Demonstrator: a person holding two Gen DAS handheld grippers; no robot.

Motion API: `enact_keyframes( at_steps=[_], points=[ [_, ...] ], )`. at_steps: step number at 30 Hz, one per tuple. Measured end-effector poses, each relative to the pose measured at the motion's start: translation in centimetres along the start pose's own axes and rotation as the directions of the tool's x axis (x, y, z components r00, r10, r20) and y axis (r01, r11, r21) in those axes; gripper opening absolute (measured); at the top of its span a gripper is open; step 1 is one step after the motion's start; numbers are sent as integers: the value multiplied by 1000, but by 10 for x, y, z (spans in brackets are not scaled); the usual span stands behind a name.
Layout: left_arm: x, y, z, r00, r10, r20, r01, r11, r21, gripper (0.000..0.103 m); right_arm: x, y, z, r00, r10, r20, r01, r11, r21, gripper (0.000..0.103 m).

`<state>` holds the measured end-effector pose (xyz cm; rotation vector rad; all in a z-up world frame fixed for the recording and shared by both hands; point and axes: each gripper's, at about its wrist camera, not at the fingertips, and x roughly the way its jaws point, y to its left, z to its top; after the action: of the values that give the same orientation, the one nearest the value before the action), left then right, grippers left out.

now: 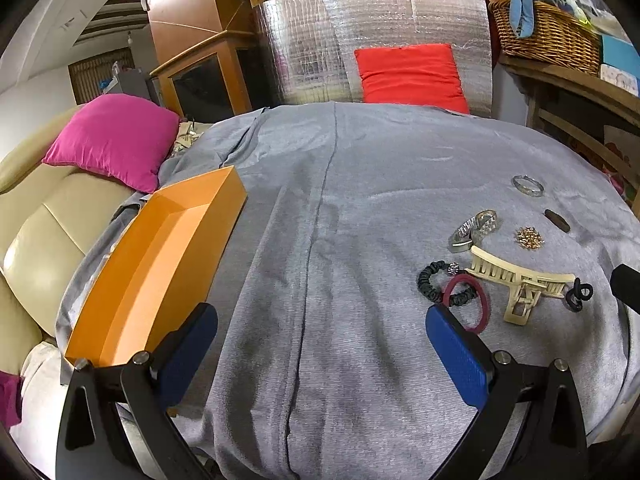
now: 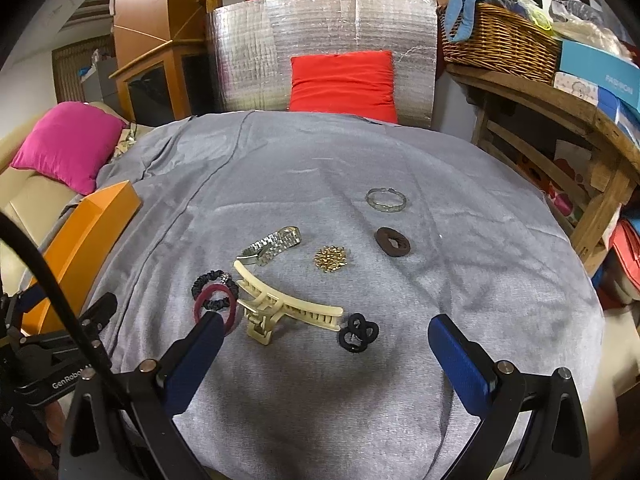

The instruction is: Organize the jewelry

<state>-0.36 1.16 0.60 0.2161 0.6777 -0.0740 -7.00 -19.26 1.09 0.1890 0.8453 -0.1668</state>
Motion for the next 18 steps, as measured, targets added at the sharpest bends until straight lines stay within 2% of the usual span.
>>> enact_keyframes(
  at_steps=[3, 6, 8, 11, 13, 15, 17, 18],
  points=[
    [5, 6, -1, 999, -26, -35, 25, 1000, -17, 103, 0, -5, 2, 1000, 19, -4, -19, 1000, 9, 103],
    [14, 13, -4, 990, -107, -90, 103, 993, -50, 103, -1, -25, 6, 999, 52, -15, -51, 997, 51, 103],
    [21, 14, -7, 981, -150, -124, 144, 988, -54, 103, 0, -47, 9, 995, 92, -25, -89, 989, 118, 103],
    [28, 14, -7, 969, -204, -142, 195, 978, -72, 103, 6, -81, 14, 984, 169, -53, -153, 963, 224, 95],
    [32, 9, -6, 965, -234, -121, 225, 971, -86, 103, 14, -96, 16, 978, 194, -77, -167, 949, 266, 90],
    [35, 4, -4, 956, -253, -151, 243, 967, -81, 103, 25, -111, 17, 959, 268, -91, -224, 916, 333, 82],
    [38, -3, -6, 951, -254, -178, 247, 967, -63, 103, 35, -111, 17, 930, 352, -108, -296, 888, 352, 81],
    [37, -3, -6, 946, -258, -199, 250, 966, -63, 102, 39, -105, 18, 919, 374, -127, -315, 888, 335, 81]
  ],
)
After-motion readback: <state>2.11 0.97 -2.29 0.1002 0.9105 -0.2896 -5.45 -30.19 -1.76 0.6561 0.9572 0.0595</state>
